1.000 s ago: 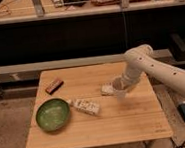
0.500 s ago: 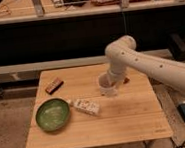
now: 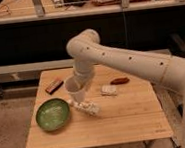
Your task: Place the ceramic cup in the ceramic bowl
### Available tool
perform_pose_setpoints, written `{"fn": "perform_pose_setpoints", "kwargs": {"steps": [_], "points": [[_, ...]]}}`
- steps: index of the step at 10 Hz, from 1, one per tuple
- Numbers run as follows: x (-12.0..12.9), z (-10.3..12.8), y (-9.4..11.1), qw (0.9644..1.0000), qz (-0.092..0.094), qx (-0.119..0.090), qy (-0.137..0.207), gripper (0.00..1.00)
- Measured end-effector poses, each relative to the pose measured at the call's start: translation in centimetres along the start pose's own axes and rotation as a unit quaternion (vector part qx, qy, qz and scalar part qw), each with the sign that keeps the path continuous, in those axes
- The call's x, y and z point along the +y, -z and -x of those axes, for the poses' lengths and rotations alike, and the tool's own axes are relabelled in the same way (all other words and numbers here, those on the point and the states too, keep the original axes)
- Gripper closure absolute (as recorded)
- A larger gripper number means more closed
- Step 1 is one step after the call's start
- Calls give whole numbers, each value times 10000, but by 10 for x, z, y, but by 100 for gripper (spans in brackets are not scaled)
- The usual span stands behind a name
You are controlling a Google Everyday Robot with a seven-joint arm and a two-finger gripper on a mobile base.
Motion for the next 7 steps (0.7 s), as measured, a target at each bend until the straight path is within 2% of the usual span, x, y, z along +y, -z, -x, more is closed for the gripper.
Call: {"fn": "perform_pose_setpoints", "kwargs": {"steps": [1,2,3,7], "points": [[-22,2,1,9998,-114,-58,161,100],[-62,4,1,9986,-378,-158,338,100],[-73,3,1,9981,-471,-176,365,100],[-71,4,1,9982,-458,-183,355,100]]}}
